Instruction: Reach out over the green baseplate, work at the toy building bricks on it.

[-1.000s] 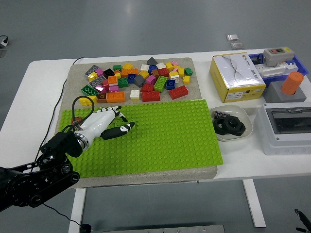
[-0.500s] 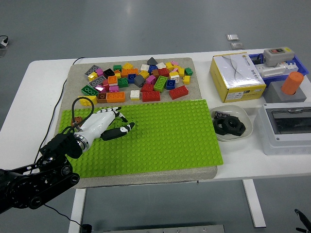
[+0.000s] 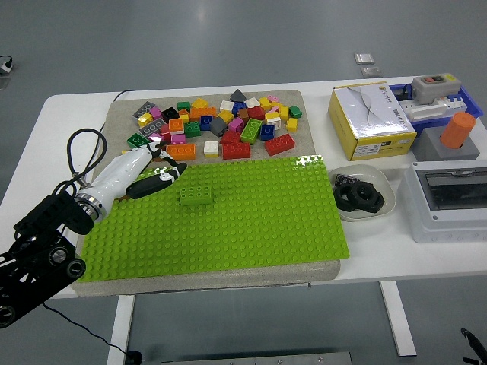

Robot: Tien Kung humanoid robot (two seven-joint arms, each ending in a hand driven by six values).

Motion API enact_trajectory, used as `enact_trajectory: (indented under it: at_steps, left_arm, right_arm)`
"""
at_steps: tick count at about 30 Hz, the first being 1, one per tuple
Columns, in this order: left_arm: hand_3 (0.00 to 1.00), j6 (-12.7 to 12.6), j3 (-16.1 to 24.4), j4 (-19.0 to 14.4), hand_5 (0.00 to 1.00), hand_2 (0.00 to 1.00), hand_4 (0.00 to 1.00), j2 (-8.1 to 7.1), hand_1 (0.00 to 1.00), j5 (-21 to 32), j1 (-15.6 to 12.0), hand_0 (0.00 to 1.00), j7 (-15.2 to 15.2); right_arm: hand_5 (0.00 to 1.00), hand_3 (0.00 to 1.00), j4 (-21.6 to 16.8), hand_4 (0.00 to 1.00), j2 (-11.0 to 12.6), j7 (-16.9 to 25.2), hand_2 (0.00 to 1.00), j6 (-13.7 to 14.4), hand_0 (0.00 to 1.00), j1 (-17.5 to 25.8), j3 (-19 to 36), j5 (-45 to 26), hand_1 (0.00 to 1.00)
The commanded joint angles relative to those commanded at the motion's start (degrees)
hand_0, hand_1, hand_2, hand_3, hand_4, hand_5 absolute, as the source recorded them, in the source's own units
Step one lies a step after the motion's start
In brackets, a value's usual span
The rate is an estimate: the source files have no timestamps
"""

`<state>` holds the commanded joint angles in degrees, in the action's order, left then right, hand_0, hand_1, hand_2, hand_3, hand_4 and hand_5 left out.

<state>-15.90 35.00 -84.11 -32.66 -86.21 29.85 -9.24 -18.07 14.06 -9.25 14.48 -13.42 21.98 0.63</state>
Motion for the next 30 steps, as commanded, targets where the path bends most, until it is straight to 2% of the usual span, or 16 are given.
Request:
enact_trajectory:
  at_steps: [3, 4, 9, 10, 13, 15, 16, 21, 22, 27, 28, 30]
  left_arm:
    - [0.692, 1.69, 4.31, -0.96, 0.998, 0.966, 0.699, -0.93, 0.976, 2.34, -3.55, 0.998, 3.28]
    - [0.690, 2.37, 6.07, -1.19, 0.362, 0.814, 0.879, -1.15, 0.824, 2.93, -4.98, 0.917, 4.64]
    - [0.690, 4.18, 14.59, -3.04, 0.362, 0.814, 0.879, -1.64, 0.824, 1.97, -11.76, 0.917, 10.84]
    - [0.669, 4.22, 16.77, -3.80, 0.002, 0.743, 0.839, -1.74, 0.789, 0.66, -13.52, 0.908, 12.40]
    - [0.669, 3.94, 21.42, -4.92, 0.002, 0.743, 0.839, -1.76, 0.789, -1.51, -17.03, 0.908, 14.22]
    - [0.669, 2.95, 24.33, -5.18, 0.002, 0.743, 0.839, -1.07, 0.789, -1.12, -18.99, 0.908, 15.39]
    - [0.621, 2.40, 25.68, -5.20, 0.053, 0.546, 0.743, -0.59, 0.477, -0.71, -19.67, 0.720, 16.02]
    - [0.621, -1.62, 32.36, -4.93, 0.053, 0.546, 0.743, 3.22, 0.477, 2.36, -22.20, 0.720, 20.02]
    - [0.614, -2.12, 33.86, -4.73, 0.087, 0.495, 0.740, 3.80, 0.414, 2.57, -22.45, 0.684, 20.30]
    - [0.614, -2.38, 35.65, -4.14, 0.087, 0.495, 0.740, 4.06, 0.414, 2.42, -22.70, 0.684, 20.20]
    - [0.602, -2.36, 35.88, -4.06, 0.093, 0.486, 0.722, 3.97, 0.443, 2.32, -22.74, 0.699, 20.11]
    - [0.602, -2.25, 36.22, -3.99, 0.093, 0.486, 0.722, 3.79, 0.443, 2.15, -22.81, 0.699, 19.92]
  right_arm:
    - [0.849, 0.730, -0.01, 0.887, -0.18, -0.65, 0.711, 0.34, 0.682, -0.18, 0.47, 1.03, 0.655]
    - [0.813, 0.730, -0.02, 0.876, -0.24, -0.88, 0.711, 0.46, 0.681, -0.24, 0.59, 1.35, 0.654]
    - [0.813, 0.730, 0.02, 0.876, -0.50, -1.35, 0.711, 0.79, 0.681, -0.30, 0.26, 1.84, 0.654]
    - [0.403, 0.617, 0.06, 0.827, -0.53, -1.52, 0.532, 0.94, 0.620, -0.30, 0.09, 2.27, 0.540]
    - [0.403, 0.617, 0.18, 0.827, -0.65, -1.90, 0.532, 1.42, 0.620, -0.35, 0.01, 3.68, 0.540]
    - [0.403, 0.617, 0.33, 0.827, -0.90, -1.77, 0.532, 2.21, 0.620, -0.45, -0.10, 4.73, 0.540]
    - [0.325, 0.354, 0.40, 0.824, -1.05, -1.60, 0.271, 2.65, 0.305, -0.50, -0.16, 5.14, 0.280]
    - [0.325, 0.354, 0.73, 0.824, -2.06, -0.21, 0.271, 4.80, 0.305, -1.05, -0.65, 6.88, 0.280]
    - [0.322, 0.276, 0.76, 0.847, -2.29, -0.20, 0.233, 4.94, 0.255, -1.18, -0.54, 7.55, 0.247]
    - [0.322, 0.276, 0.64, 0.847, -2.72, 0.04, 0.233, 5.05, 0.255, -1.27, -0.74, 7.74, 0.247]
    - [0.476, 0.282, 0.61, 0.881, -2.80, 0.11, 0.251, 5.05, 0.306, -1.22, -0.78, 7.67, 0.267]
    - [0.476, 0.282, 0.53, 0.881, -2.93, 0.13, 0.251, 5.00, 0.306, -1.07, -0.75, 7.64, 0.267]
